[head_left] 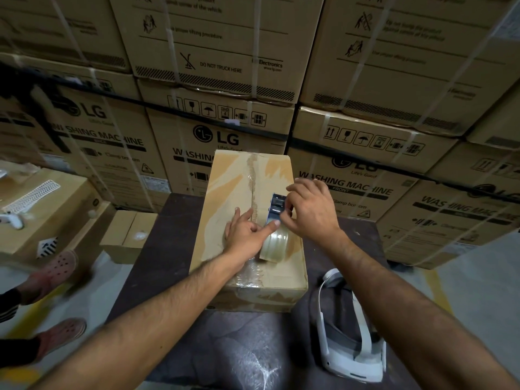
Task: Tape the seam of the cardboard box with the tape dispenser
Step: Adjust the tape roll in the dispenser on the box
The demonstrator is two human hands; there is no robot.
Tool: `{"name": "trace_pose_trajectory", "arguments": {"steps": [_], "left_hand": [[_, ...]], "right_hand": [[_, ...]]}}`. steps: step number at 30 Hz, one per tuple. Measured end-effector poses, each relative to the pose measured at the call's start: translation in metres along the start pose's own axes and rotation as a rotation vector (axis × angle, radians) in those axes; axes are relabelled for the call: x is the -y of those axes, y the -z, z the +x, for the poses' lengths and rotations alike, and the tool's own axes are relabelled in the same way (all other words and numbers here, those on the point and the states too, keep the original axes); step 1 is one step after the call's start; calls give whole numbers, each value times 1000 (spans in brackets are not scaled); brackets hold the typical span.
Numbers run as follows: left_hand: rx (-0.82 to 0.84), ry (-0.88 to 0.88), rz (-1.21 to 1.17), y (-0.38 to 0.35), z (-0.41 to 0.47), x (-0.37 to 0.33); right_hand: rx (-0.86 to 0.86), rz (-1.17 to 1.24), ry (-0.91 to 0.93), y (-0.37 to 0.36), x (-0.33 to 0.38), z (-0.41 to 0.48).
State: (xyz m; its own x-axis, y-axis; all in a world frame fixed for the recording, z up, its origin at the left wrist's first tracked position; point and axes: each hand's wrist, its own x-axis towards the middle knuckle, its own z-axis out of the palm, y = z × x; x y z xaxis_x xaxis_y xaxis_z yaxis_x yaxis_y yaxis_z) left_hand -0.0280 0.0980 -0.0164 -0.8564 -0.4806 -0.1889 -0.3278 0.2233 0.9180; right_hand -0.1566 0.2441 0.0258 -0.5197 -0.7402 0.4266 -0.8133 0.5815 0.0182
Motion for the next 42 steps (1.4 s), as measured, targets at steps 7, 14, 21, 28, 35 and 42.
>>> {"name": "trace_pose_trajectory", "arguments": {"steps": [7,14,21,28,35,42], "left_hand": [[-36,6,-5,0,0,6],[-49,9,-23,0,-4,7],[-18,7,-33,-1,-8,6],[106,25,-10,6,-22,14],[97,5,-29,13,-25,20],[55,39,-29,2,-16,22]], "right_hand": [[-63,273,110,-2,-13,-3],[-87,318,-46,-4,-11,-8],[-51,412,-189,-7,-5,-5],[-167,721,-541,20,-12,20],[-92,825,-552,55,-34,37],[-5,1032,-555,27,-5,-10]]}}
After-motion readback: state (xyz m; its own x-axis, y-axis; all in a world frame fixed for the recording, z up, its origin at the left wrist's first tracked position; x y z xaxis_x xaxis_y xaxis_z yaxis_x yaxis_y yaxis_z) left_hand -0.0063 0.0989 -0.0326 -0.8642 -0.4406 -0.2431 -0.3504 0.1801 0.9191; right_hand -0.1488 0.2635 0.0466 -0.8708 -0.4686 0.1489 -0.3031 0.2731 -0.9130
